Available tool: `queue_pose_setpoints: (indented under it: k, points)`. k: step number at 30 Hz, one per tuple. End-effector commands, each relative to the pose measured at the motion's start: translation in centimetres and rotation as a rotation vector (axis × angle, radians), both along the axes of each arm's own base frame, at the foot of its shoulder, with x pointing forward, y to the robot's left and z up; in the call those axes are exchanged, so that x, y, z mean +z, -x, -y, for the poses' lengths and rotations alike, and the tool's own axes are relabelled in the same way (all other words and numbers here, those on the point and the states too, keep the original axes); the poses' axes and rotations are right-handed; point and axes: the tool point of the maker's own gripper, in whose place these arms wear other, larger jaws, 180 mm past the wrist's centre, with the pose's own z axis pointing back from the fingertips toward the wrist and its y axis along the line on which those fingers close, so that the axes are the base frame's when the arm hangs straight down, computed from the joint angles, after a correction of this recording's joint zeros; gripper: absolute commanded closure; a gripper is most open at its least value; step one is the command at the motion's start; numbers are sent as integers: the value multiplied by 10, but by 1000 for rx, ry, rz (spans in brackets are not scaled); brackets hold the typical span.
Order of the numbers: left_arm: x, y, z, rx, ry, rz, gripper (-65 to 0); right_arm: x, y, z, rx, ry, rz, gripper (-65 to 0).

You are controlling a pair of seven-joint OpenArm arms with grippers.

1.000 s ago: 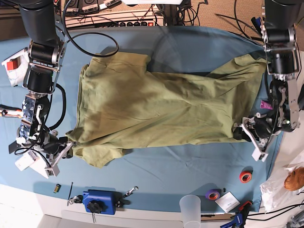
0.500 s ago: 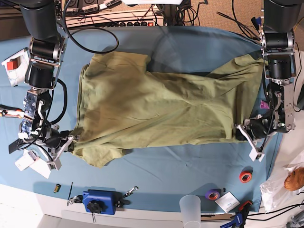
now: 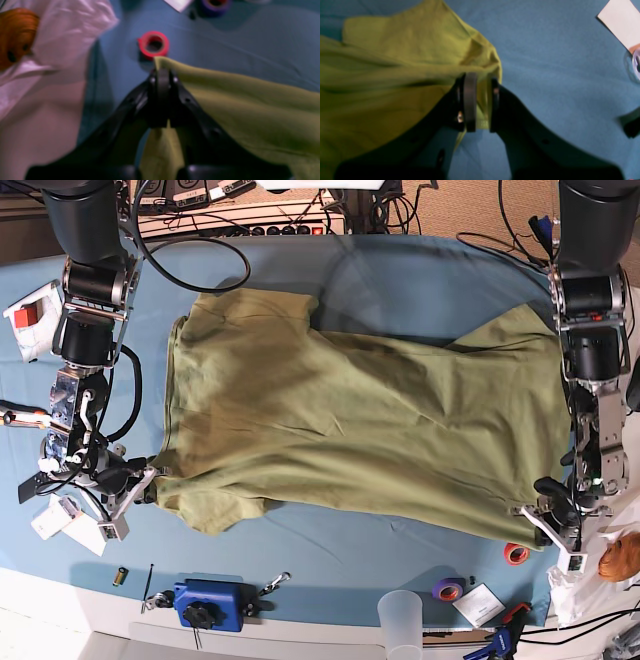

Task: Layout the t-shirt on the table in an organized manner, then fold the t-shirt properly
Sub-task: 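Grasp the shirt hem corner with the left gripper and pull it outward, then release the shirt and raise both grippers away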

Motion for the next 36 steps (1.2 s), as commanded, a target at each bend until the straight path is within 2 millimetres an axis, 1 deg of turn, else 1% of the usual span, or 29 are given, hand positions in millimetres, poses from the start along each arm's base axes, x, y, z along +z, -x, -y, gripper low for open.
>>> queue_pose_setpoints:
  k: [1,5,7,10,14,16,17,18,19,20,21,22,24,27,29,32,34,36]
  points:
    - [32,-16,-13,27,-13,87,0,28,-15,5,-1,3,84,-85]
    - [27,-27,-25,67,18,86,0,31,-17,4,0,-2,104,-85]
    - [31,-33,-29,82,33,110,0,32,-18,4,1,-4,113,-85]
    - [43,-43,-32,93,48,156,0,33,-19,4,1,-5,117,-85]
    - [52,-52,-29,94,63,171,0,33,-19,3,1,-6,119,-85]
    - [52,-52,-21,55,72,172,0,34,-19,4,1,-6,121,-85]
    - [51,-52,-13,11,78,171,0,33,-19,4,1,-5,119,-85]
    - [51,-50,-5,-40,84,170,-45,33,-19,4,1,-5,119,-85]
    - [51,-50,4,-88,92,171,-118,33,-19,4,1,-5,119,-85]
    - [51,-49,8,-114,95,171,-183,34,-19,4,1,-6,121,-85]
    - [51,-49,8,-114,95,163,-224,34,-19,4,1,-5,121,-85]
    - [49,-48,5,-100,94,151,-237,33,-19,4,1,-6,120,-85]
    - [43,-46,-1,-56,95,102,-237,33,-19,4,0,-5,120,-85]
    - [41,-39,-2,-44,159,29,-236,34,-19,4,0,-6,121,-85]
    - [46,-34,0,-67,200,9,-219,34,-19,4,1,-7,122,-85]
    - [60,-22,5,-160,221,18,-175,41,-19,3,2,-15,144,-85]
    - [68,-10,1,-172,258,32,-169,51,-16,1,23,-32,181,-85]
    - [73,4,-6,-169,301,56,-169,63,-9,-2,47,-60,221,-85]
